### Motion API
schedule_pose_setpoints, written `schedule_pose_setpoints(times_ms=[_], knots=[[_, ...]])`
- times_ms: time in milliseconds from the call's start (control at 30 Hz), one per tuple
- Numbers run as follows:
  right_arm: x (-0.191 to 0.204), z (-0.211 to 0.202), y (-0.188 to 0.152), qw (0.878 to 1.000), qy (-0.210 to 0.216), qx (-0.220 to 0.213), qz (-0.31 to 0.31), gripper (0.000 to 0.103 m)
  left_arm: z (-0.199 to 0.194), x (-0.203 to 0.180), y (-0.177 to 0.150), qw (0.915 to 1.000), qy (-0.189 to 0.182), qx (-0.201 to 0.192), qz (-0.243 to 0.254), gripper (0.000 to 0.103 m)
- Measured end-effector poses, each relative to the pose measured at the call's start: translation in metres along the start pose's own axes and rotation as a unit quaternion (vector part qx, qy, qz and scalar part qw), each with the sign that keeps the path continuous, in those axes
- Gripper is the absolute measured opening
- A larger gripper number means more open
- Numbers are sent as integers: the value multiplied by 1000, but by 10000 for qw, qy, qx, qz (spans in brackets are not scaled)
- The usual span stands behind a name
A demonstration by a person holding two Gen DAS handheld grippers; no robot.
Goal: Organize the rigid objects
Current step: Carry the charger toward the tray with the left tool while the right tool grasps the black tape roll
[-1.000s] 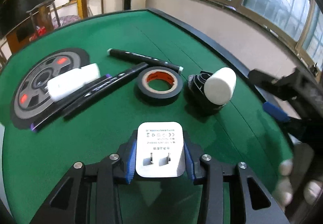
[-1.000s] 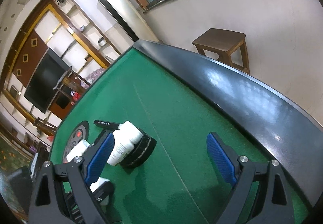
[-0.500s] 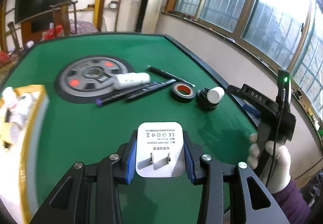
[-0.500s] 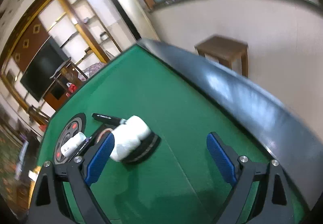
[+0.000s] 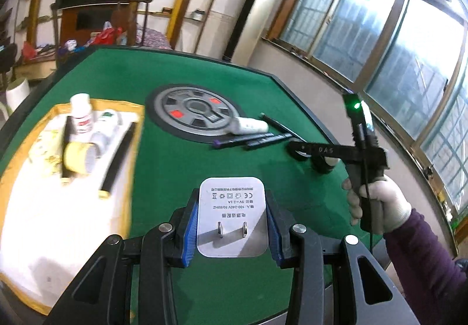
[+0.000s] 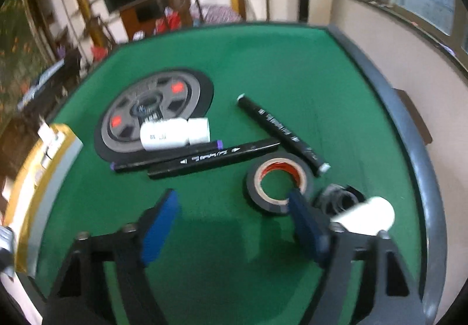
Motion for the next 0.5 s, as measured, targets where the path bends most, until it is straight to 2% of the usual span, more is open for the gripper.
schedule_pose_setpoints(times_ms=[133, 200, 267, 333, 367, 433, 500], knots=[[-3, 21, 9, 9987, -372, 244, -266, 66, -3, 17, 2, 9999, 80, -69, -88, 42], [-8, 29, 9, 9981, -418, 351, -302, 65, -2, 24, 2, 9998, 101, -78, -142, 42], [-14, 38, 9, 9967, -532, 514, -346, 61, 0, 30, 2, 9998, 105, -65, -184, 42], [-18, 45, 10, 9959, -531, 634, -358, 45, 0, 35, 1, 9997, 110, -65, -206, 42], [-19, 47, 10, 9961, -490, 630, -363, 43, 1, 37, 1, 9997, 117, -57, -221, 42], [-20, 45, 10, 9974, -308, 576, -299, 24, 1, 40, 1, 9996, 123, -46, -254, 42], [-21, 43, 9, 9977, -309, 543, -245, 15, 0, 45, 1, 9994, 170, -52, -285, 42]])
Point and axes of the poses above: each gripper's, at about its wrist camera, not at the fingertips, and z roughly the way its jaws point, x to its left, y to its top, the point moved 3 cm from there along z, roughly the way its jaws point, and after that the axes turned 12 degrees about y, right-handed, at the moved point
